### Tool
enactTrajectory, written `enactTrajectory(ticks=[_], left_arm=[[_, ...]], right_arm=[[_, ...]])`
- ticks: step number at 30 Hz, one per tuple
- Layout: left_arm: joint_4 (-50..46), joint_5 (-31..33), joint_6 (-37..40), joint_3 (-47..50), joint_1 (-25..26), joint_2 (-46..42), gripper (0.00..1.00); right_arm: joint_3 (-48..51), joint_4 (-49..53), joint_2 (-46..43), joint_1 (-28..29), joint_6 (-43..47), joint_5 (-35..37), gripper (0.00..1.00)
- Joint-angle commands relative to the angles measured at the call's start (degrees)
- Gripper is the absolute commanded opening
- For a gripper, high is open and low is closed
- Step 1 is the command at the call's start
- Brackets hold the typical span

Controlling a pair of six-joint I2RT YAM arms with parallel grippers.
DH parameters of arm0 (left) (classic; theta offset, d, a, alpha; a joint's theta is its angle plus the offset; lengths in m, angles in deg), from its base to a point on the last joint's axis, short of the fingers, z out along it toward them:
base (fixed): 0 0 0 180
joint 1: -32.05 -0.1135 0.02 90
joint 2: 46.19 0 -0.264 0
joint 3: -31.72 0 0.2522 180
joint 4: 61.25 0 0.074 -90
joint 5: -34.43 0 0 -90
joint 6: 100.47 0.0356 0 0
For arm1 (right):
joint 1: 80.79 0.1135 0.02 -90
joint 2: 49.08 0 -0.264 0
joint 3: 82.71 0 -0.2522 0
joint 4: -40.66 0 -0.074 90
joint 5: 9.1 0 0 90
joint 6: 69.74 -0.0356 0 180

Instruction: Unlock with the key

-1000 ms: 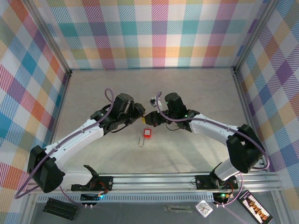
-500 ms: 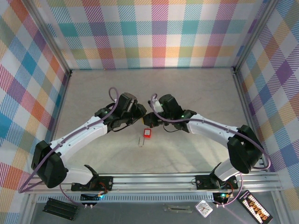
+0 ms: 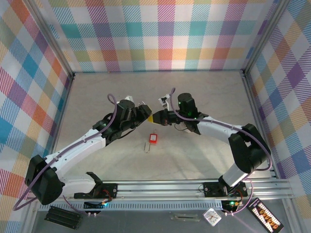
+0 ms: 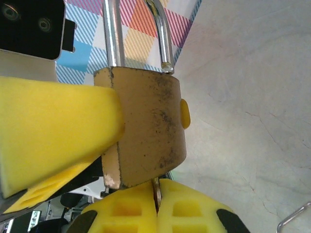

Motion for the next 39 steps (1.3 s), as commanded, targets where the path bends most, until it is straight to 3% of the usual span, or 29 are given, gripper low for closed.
enactTrajectory(ticks=[1, 4, 7, 10, 14, 19, 25, 39], left_arm=[[-4.58, -7.87, 4.24, -1.78, 0.82, -0.64, 0.00], [-11.79, -5.28, 9.46, -4.66, 0.53, -1.08, 0.00], [-18.61, -2.96, 15.18, -7.62, 0.04, -0.52, 0.00], [-21.05, -3.02, 19.16, -9.19, -0.07, 1.06, 0.00], [-21.23, -4.35, 22.68, -10.27, 0.45, 4.46, 0.00], [-19.84, -2.54, 29.44, -11.30, 5.07, 5.67, 0.00], [-17.60, -2.11, 34.41, -10.45, 9.34, 5.24, 0.00], [-16.25, -1.92, 35.17, -11.21, 12.52, 6.61, 0.00]], right_arm=[[-5.47, 6.49, -3.18, -0.70, 4.47, 4.29, 0.20], [-8.44, 26.99, -6.57, -0.70, 12.94, 12.68, 0.41], [-8.64, 38.05, -11.29, -1.14, 17.28, 18.80, 0.61], [-8.21, 42.37, -15.67, -1.65, 18.86, 20.72, 0.71], [-9.10, 44.70, -18.98, -2.52, 18.79, 23.07, 0.78], [-11.07, 45.28, -16.93, -4.40, 17.32, 23.09, 0.76], [-9.87, 41.81, -12.92, -4.30, 14.62, 19.20, 0.64], [-5.27, 35.94, -10.89, -0.19, 12.17, 17.52, 0.54]])
